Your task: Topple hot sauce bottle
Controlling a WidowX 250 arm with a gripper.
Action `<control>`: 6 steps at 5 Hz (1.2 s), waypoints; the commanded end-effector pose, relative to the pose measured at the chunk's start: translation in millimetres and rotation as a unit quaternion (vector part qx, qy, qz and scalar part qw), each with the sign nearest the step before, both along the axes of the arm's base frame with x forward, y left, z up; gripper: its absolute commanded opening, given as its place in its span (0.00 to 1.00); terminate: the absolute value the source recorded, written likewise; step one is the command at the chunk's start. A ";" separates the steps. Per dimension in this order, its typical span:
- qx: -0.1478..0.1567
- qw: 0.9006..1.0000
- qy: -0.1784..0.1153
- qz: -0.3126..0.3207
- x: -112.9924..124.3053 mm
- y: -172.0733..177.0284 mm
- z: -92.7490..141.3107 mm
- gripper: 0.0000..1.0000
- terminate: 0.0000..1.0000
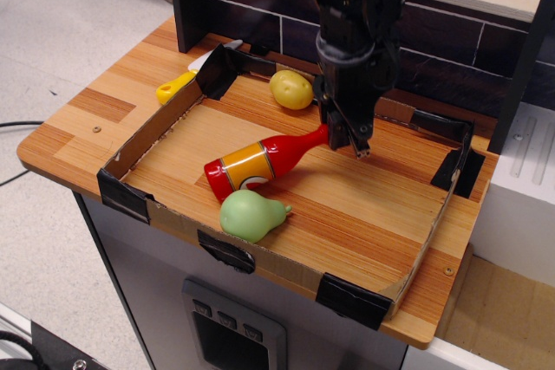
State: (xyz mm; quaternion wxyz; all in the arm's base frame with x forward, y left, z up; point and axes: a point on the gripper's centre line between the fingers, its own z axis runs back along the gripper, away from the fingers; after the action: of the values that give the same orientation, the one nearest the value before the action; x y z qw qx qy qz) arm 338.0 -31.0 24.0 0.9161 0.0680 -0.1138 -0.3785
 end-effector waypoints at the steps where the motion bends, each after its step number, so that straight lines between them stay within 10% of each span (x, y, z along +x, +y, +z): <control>1: -0.042 0.999 -0.010 -0.003 12.6 -5.7 6.7 1.00 0.00; 6: -0.062 0.997 -0.023 0.050 13.9 0.8 62.1 1.00 0.00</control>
State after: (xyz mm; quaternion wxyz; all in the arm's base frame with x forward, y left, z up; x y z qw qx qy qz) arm 338.0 -29.4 58.1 0.9382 0.0135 -0.1179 -0.3250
